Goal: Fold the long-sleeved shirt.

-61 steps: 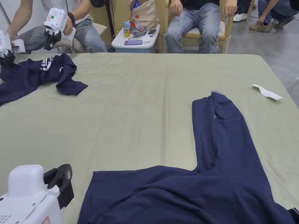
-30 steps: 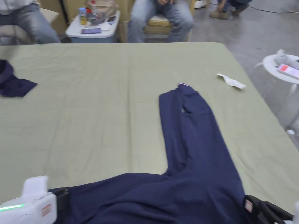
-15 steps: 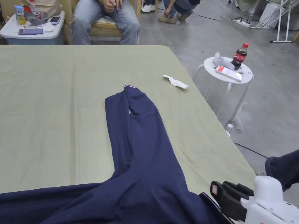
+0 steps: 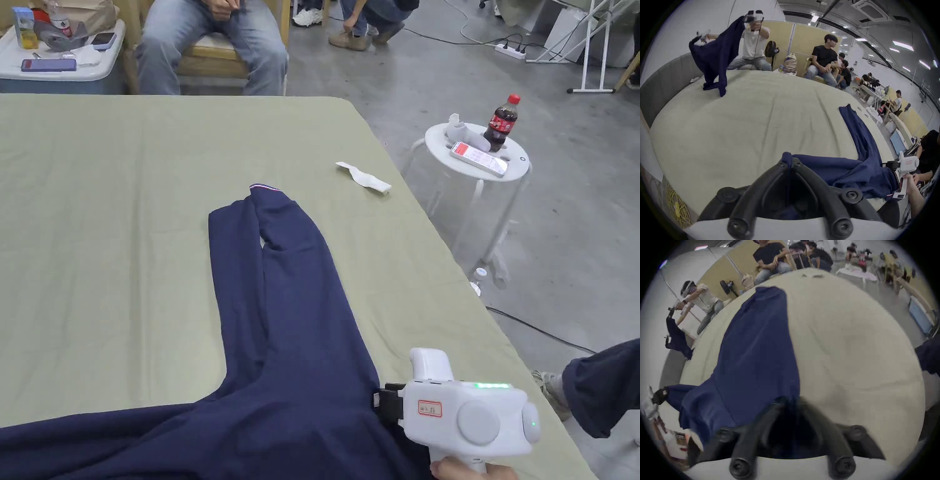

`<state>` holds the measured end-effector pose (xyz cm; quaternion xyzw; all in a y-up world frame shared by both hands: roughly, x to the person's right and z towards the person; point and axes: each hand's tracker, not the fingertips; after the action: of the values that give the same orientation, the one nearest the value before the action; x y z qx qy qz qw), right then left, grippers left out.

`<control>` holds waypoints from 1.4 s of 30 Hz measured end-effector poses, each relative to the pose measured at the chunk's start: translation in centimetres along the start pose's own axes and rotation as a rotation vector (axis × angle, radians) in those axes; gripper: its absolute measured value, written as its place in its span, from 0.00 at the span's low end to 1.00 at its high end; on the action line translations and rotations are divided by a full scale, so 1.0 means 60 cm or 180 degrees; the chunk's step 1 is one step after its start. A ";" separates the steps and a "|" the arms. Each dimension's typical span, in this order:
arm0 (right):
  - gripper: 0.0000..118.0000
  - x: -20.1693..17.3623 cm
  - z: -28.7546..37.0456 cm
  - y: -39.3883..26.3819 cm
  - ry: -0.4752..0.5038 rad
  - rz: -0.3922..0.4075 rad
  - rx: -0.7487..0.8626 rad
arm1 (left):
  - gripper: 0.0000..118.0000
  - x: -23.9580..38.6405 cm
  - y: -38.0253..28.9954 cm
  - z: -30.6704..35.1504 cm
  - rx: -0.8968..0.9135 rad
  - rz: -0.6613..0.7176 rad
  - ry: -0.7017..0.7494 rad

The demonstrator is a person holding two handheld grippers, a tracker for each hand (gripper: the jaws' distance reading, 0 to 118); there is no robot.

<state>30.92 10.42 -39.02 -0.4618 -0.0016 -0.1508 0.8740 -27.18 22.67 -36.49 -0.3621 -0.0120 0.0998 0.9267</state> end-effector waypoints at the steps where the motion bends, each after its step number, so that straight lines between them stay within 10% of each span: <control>1: 0.02 0.005 -0.004 -0.003 0.0199 -0.0208 -0.0116 | 0.00 0.000 -0.003 -0.001 -0.0022 0.0006 -0.0024; 27: 0.01 -0.180 0.599 0.059 0.0390 0.0619 0.3221 | 0.00 0.080 0.147 0.338 0.1724 -0.0618 -0.0117; 42: 0.01 -0.278 0.571 0.492 0.0234 0.0811 0.3256 | 0.00 0.163 0.515 0.209 0.1910 -0.0670 -0.0319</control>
<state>27.51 58.05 -45.60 0.0328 0.0118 -0.0395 0.9986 -24.23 55.14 -48.52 -0.0641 -0.0650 0.0201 0.9956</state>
